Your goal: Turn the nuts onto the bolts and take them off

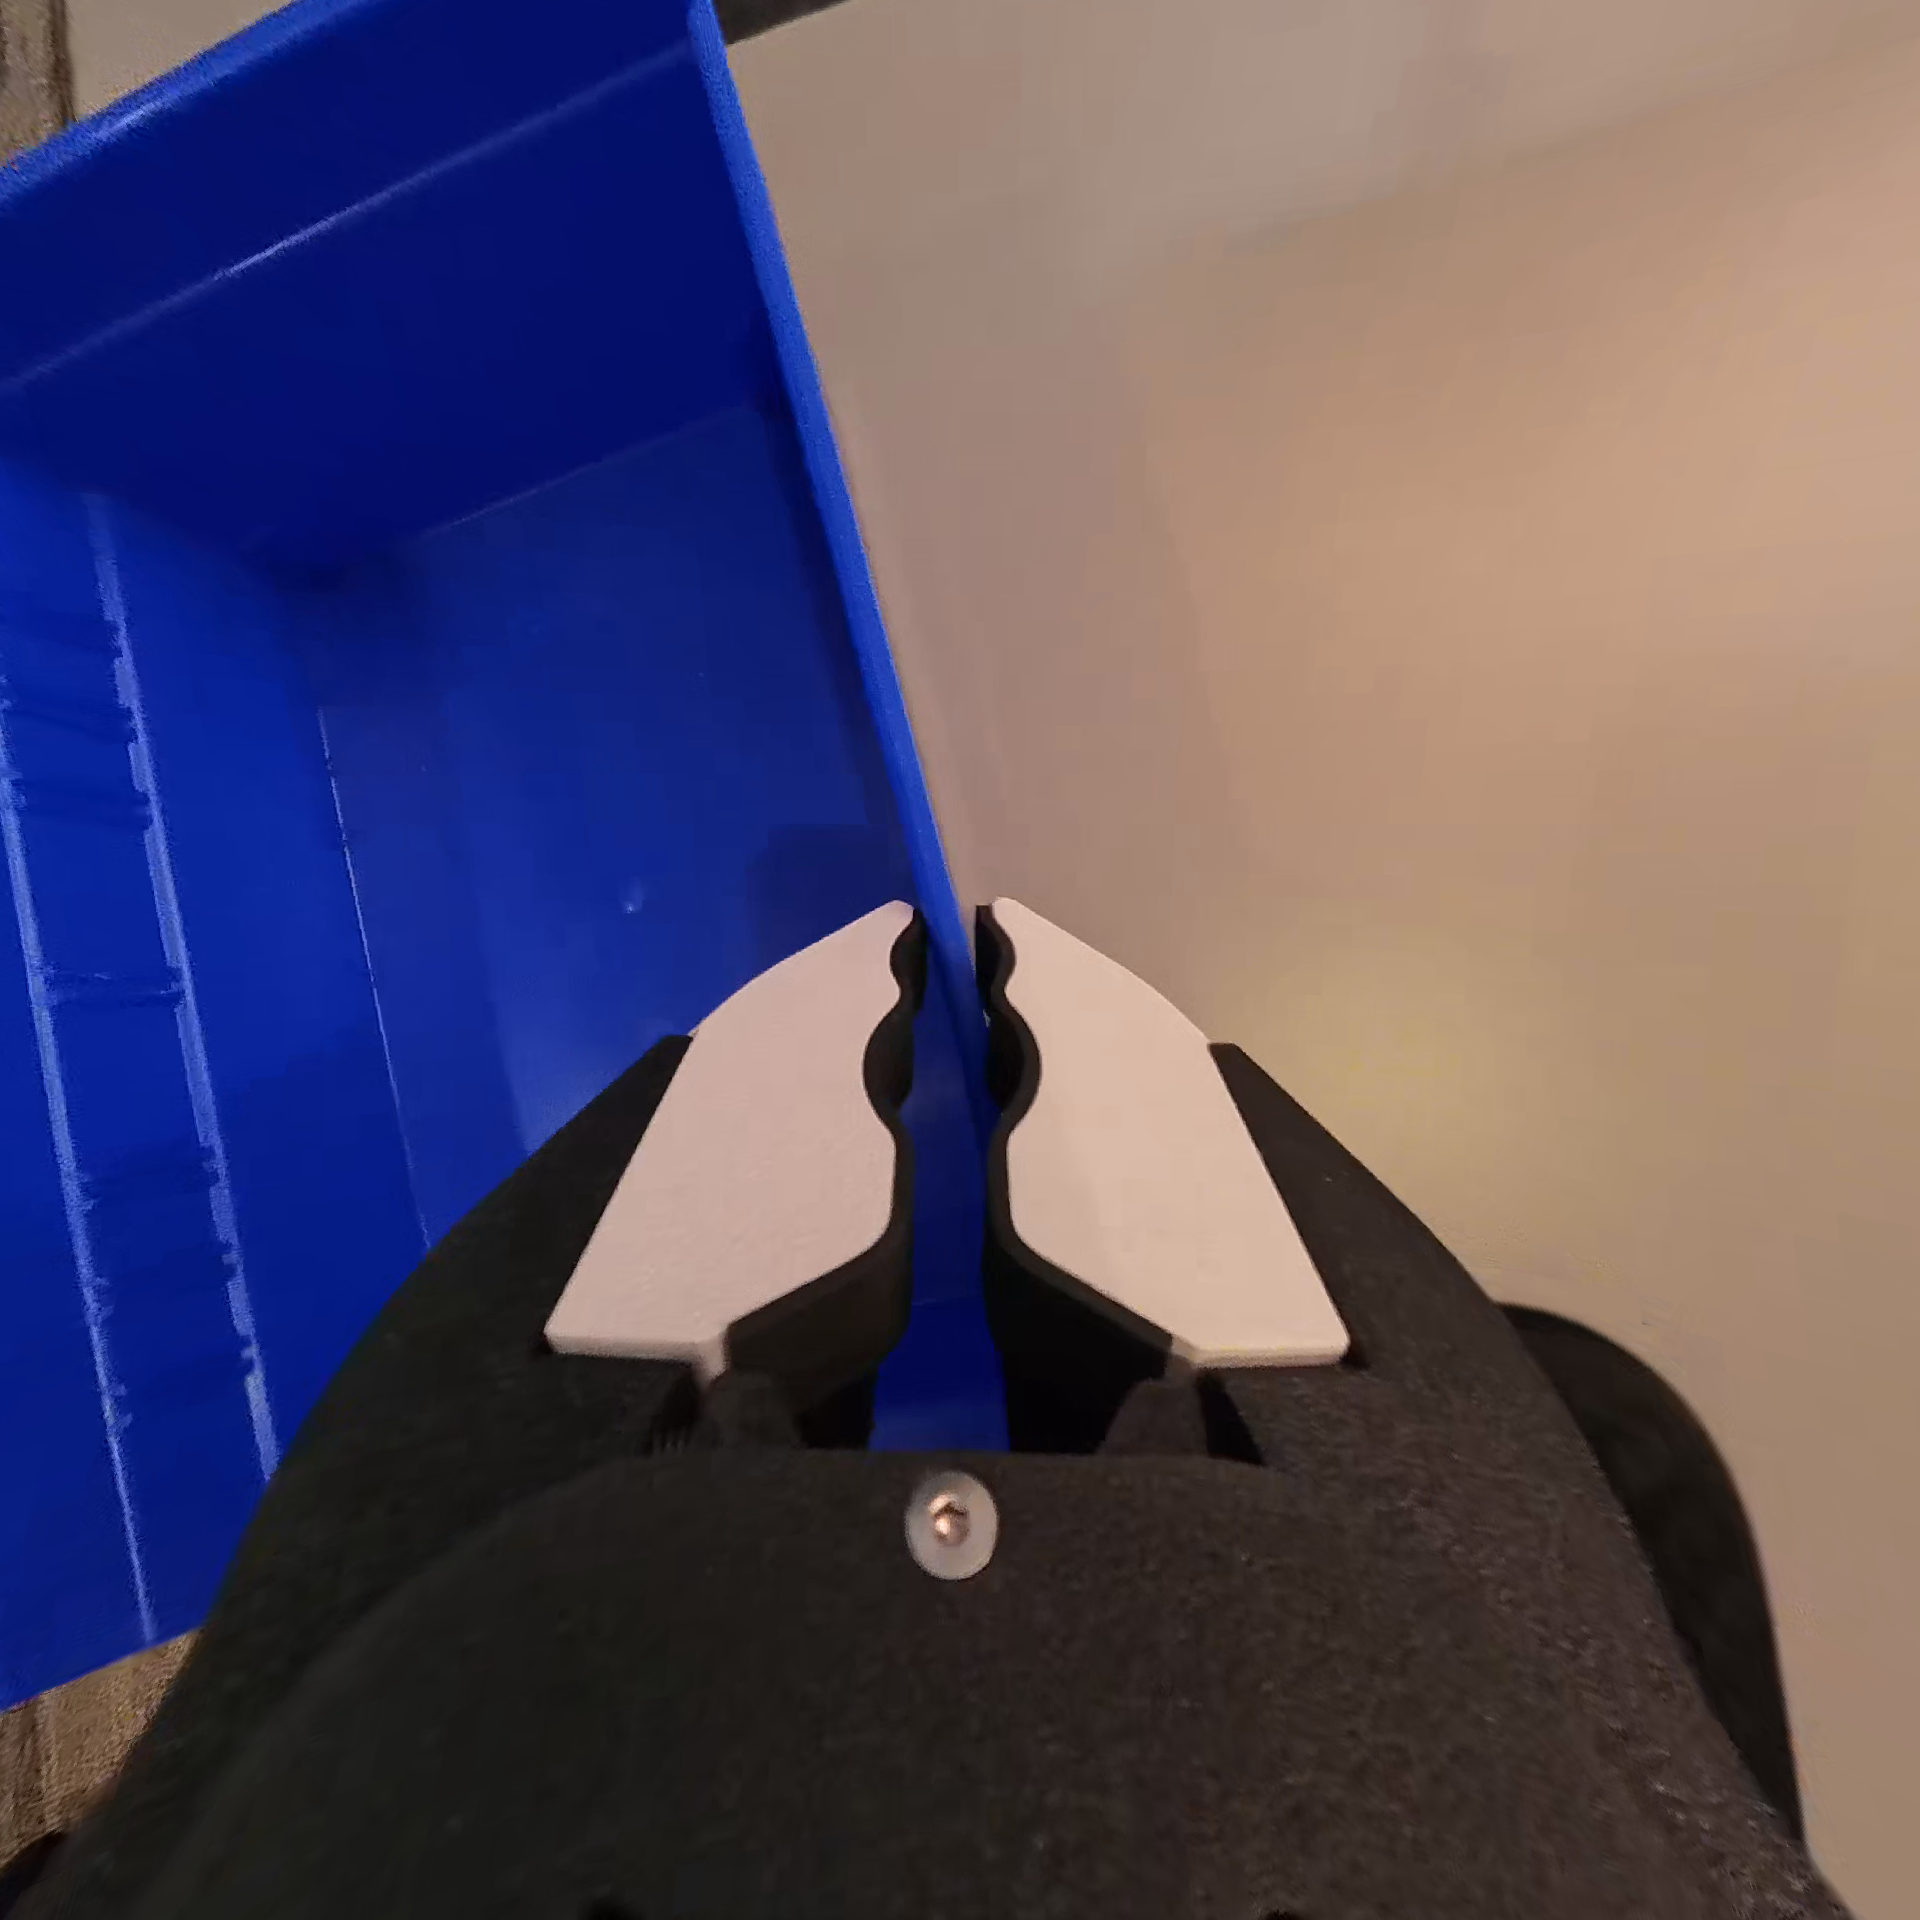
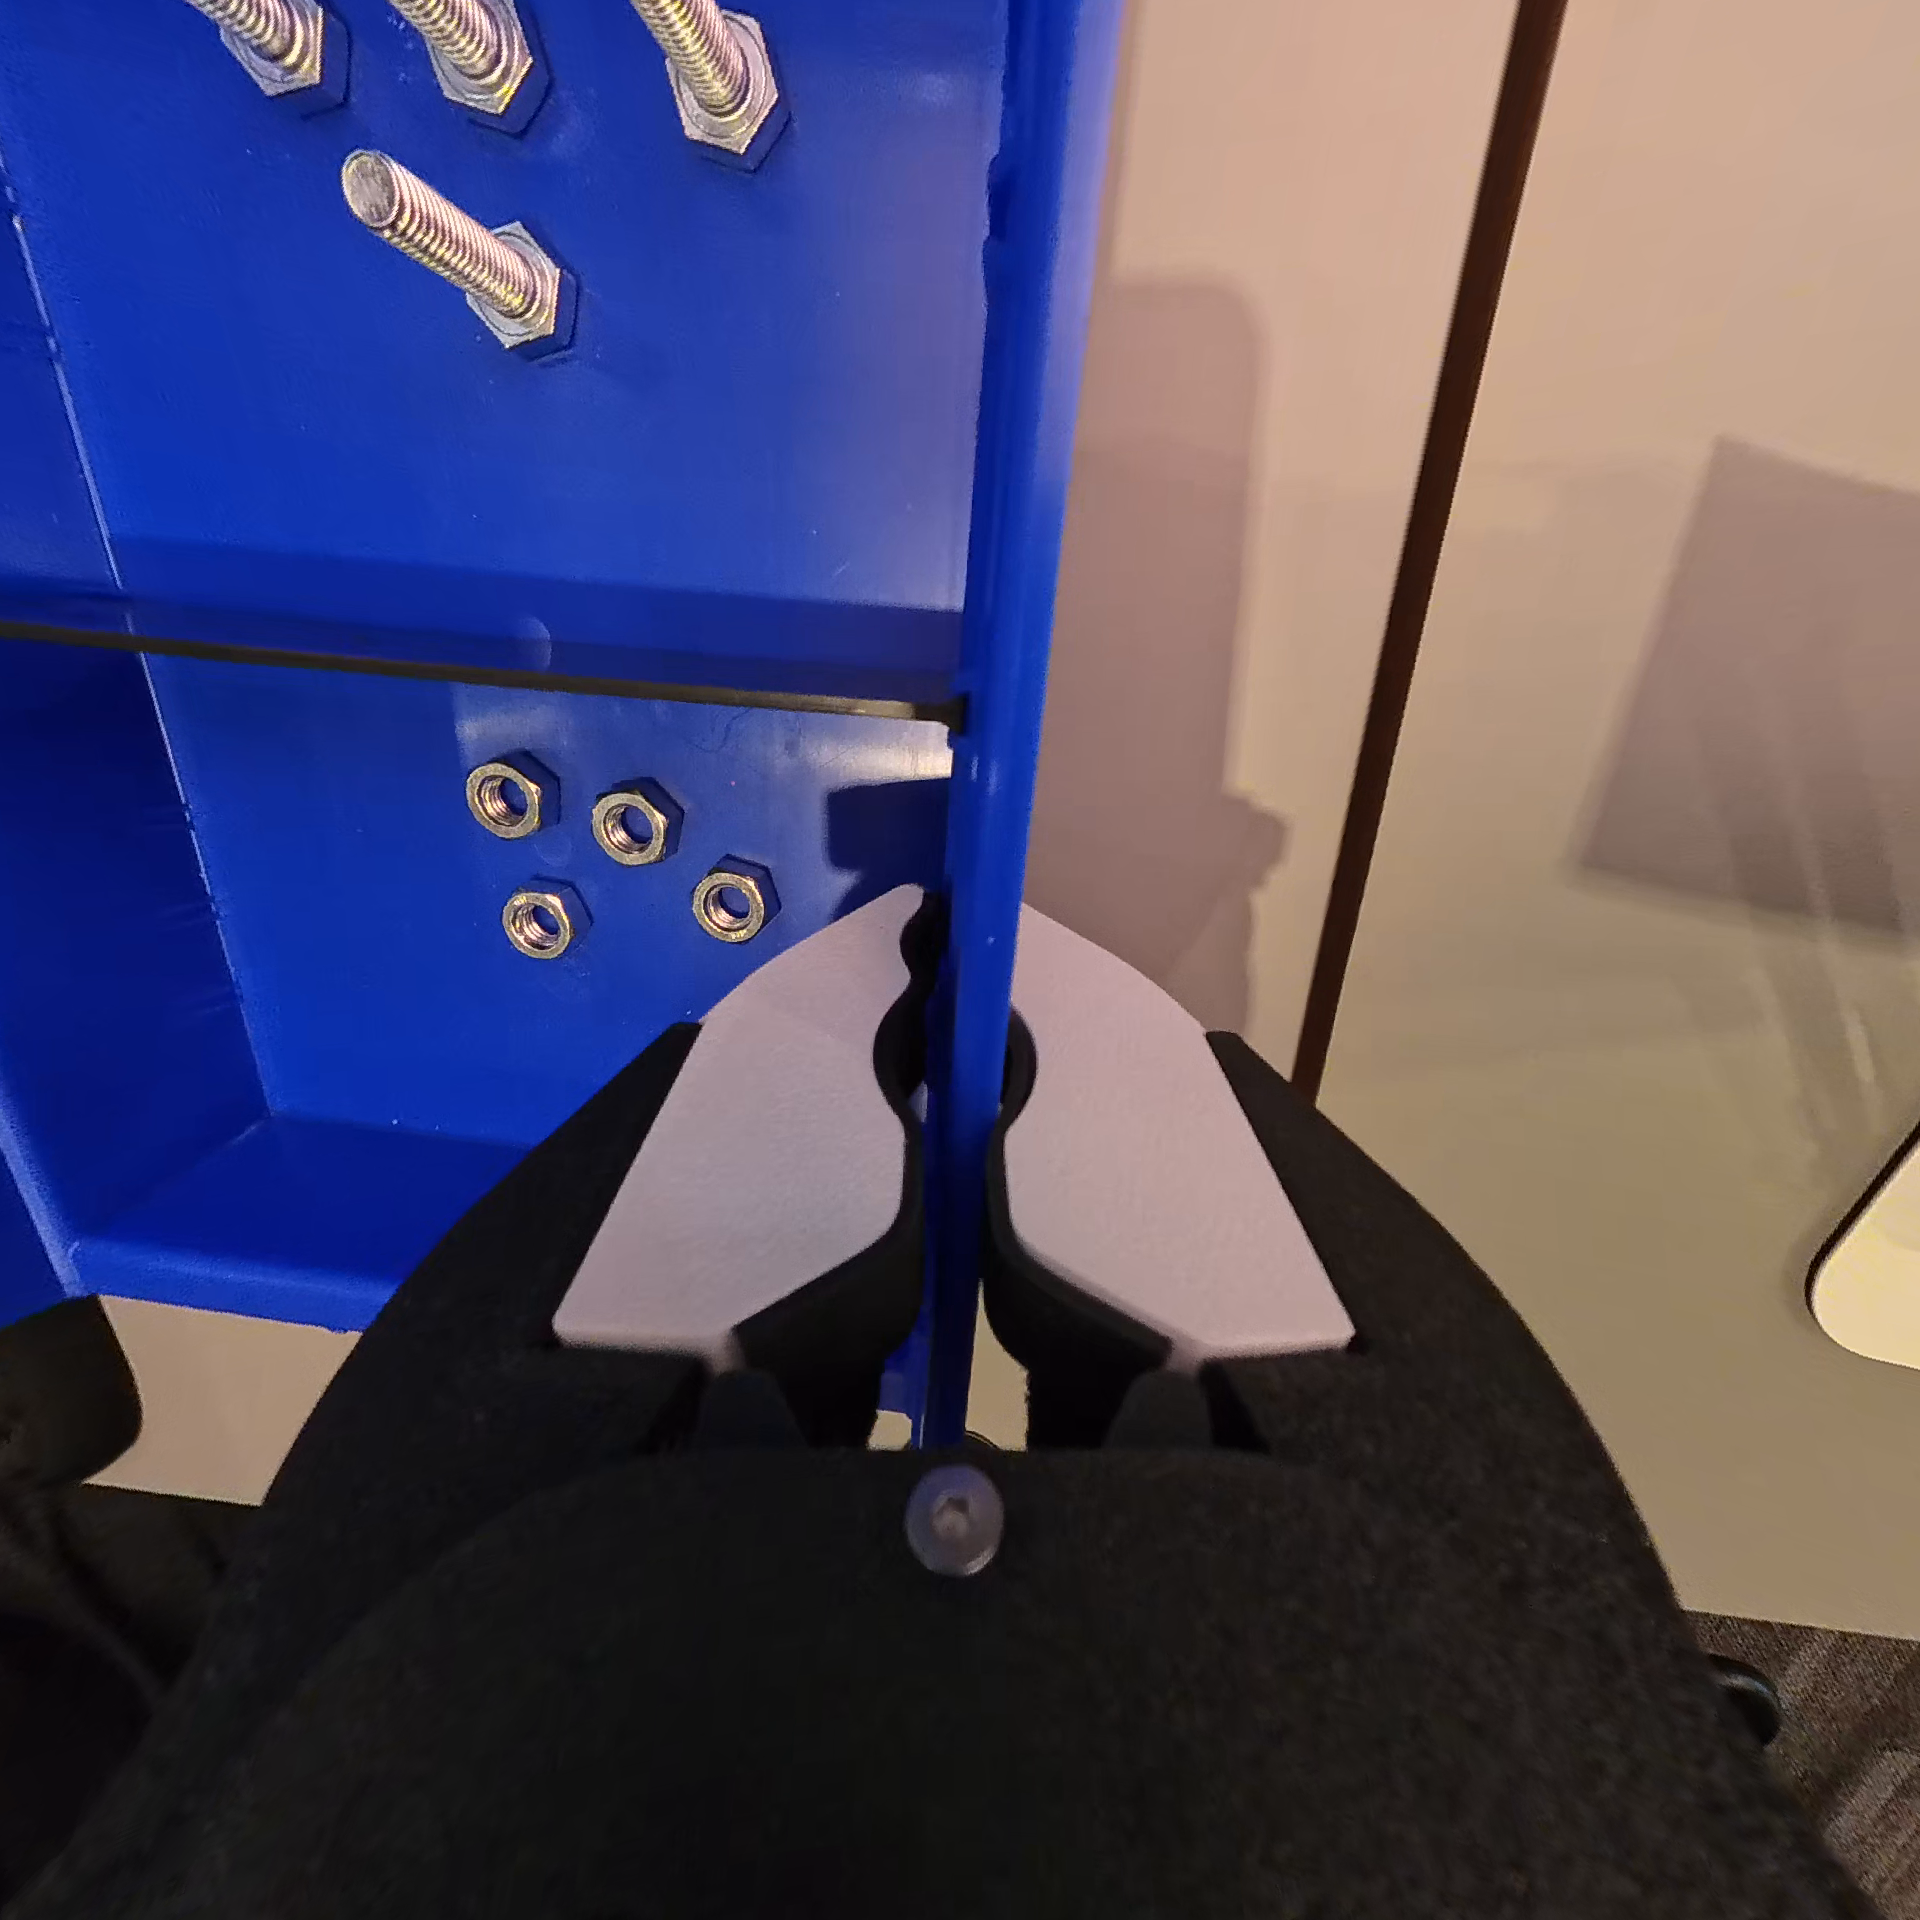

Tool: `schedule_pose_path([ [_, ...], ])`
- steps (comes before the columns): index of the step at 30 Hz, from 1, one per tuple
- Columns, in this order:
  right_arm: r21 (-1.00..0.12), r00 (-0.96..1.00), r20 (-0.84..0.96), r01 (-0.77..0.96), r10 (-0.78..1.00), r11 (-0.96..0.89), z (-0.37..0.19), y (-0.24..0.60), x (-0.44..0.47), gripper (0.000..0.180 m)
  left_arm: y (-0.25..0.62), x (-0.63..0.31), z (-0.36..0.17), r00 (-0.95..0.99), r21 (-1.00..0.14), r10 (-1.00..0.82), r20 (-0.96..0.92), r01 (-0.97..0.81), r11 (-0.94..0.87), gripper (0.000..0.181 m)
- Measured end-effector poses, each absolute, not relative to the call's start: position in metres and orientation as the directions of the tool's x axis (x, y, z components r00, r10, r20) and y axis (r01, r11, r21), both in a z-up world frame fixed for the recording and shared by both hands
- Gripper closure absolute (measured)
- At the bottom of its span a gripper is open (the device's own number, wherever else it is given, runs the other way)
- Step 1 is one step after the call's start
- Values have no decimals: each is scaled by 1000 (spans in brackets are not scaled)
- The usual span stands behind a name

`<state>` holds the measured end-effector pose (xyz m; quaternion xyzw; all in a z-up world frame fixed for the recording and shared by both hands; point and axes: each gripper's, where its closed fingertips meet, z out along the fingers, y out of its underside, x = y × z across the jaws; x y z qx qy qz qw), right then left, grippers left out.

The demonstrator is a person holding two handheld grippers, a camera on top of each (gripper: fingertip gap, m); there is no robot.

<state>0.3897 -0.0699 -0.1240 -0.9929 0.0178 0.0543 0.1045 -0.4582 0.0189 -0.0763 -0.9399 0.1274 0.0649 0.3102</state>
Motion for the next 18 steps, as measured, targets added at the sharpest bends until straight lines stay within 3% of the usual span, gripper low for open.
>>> schedule_pose_path([
  [11,-176,991,-121,-75,-54,-981,-124,-68,380,174,43,-346,-78,935,-564,-298,-192,-354,-746,172],
  [18,-162,986,-137,-115,-93,-980,-125,-68,377,175,36,-271,-79,938,-591,-335,-93,-323,-739,170],
])
